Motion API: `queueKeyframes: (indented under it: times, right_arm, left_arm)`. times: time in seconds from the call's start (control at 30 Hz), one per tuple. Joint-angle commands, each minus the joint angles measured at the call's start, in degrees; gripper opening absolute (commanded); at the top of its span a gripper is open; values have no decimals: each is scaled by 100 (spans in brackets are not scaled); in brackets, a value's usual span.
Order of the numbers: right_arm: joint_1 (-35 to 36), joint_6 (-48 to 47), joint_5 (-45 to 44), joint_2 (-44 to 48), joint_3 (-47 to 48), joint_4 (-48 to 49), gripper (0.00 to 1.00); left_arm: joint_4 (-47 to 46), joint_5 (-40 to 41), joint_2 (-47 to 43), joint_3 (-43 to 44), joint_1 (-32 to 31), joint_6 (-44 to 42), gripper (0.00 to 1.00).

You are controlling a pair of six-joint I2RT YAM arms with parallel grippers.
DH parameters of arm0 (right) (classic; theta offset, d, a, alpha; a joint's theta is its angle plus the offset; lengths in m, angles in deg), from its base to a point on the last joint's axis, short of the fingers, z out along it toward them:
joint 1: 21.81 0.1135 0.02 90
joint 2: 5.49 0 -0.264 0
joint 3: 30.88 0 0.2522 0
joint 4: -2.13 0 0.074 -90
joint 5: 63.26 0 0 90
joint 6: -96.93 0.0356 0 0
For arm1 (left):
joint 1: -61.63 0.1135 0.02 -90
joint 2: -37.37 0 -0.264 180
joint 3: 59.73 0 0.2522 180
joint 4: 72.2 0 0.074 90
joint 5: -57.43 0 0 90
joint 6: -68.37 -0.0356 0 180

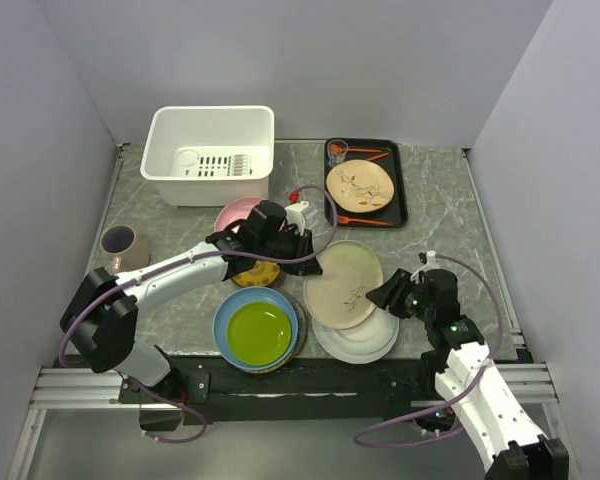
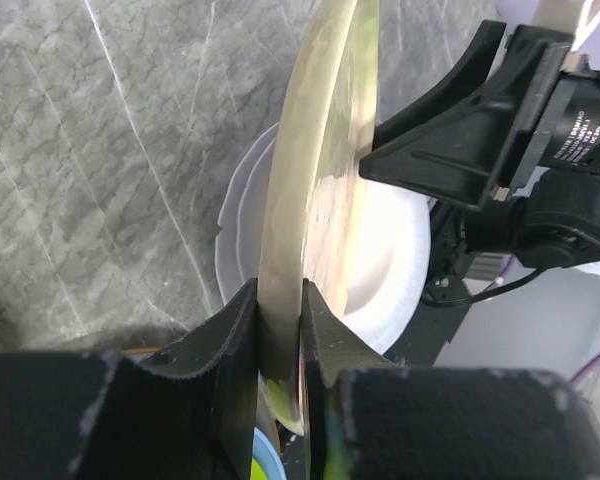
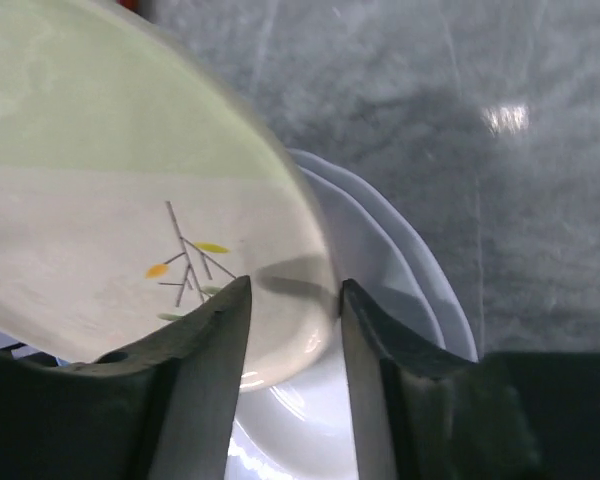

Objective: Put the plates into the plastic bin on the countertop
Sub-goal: Pick up the plate at the center of the board.

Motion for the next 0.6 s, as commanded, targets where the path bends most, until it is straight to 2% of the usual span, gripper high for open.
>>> queueKeyframes:
  times: [0.0, 0.2, 0.57]
  right_arm:
    - [28, 48, 195, 373, 572, 938, 58]
    - [37, 57, 81, 584, 616, 745, 74]
    - [37, 92, 63, 593, 669, 718, 79]
  left_arm:
    - [-33, -205, -309, -233, 130, 200, 1]
    - [-200, -400, -485, -365, 412, 394, 1]
    - [-498, -891, -573, -453, 868, 692, 1]
